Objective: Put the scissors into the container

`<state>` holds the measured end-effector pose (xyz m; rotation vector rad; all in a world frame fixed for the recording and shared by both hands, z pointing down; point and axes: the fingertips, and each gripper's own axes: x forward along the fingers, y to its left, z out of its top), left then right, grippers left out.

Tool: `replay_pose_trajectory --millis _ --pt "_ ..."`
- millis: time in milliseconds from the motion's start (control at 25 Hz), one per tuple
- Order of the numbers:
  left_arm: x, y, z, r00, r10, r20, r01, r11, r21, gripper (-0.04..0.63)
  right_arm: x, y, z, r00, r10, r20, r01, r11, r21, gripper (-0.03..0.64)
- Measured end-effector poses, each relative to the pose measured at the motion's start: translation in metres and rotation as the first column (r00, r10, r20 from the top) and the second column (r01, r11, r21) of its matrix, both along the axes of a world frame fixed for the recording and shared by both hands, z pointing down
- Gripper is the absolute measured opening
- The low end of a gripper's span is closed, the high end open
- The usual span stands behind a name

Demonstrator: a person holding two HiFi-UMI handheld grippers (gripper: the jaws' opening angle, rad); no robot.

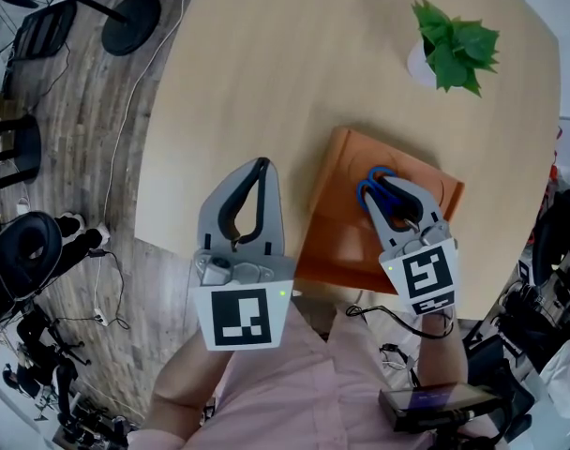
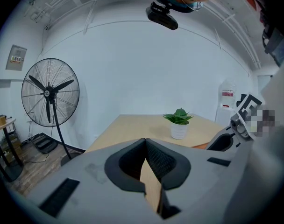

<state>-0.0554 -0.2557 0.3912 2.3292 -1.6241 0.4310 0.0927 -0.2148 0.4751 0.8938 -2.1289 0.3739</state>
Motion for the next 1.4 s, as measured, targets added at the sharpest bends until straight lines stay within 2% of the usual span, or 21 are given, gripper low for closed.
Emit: replay_pose_trajectory --millis 480,640,840,1200,1400 --pt "0.000 0.011 -0.022 1.000 0.009 0.014 -0.010 0.999 0.047 0.005 -0.001 0.002 -0.034 0.997 0.040 0.063 -0.048 0.991 0.123 0.077" --pt "0.006 0.016 -0.034 1.000 0.023 0.018 -0.025 0.997 0.077 0.005 0.003 0.004 -0.052 0.995 0.040 0.090 -0.058 0.977 0.206 0.075" --pt "0.014 0.030 -0.049 0.999 0.041 0.019 -0.042 0.993 0.106 0.005 0.014 0.013 -0.075 0.987 0.087 0.132 -0.120 0.957 0.265 0.074" --pt "0.026 0.057 -0.085 0.997 0.066 0.042 -0.073 0.979 0.193 0.005 0.030 0.032 -0.115 0.966 0.143 0.213 -0.219 0.895 0.390 0.072" --pt "0.036 0.070 -0.112 0.993 0.092 0.069 -0.108 0.957 0.271 0.005 0.034 0.035 -0.151 0.953 0.136 0.272 -0.257 0.839 0.480 0.072"
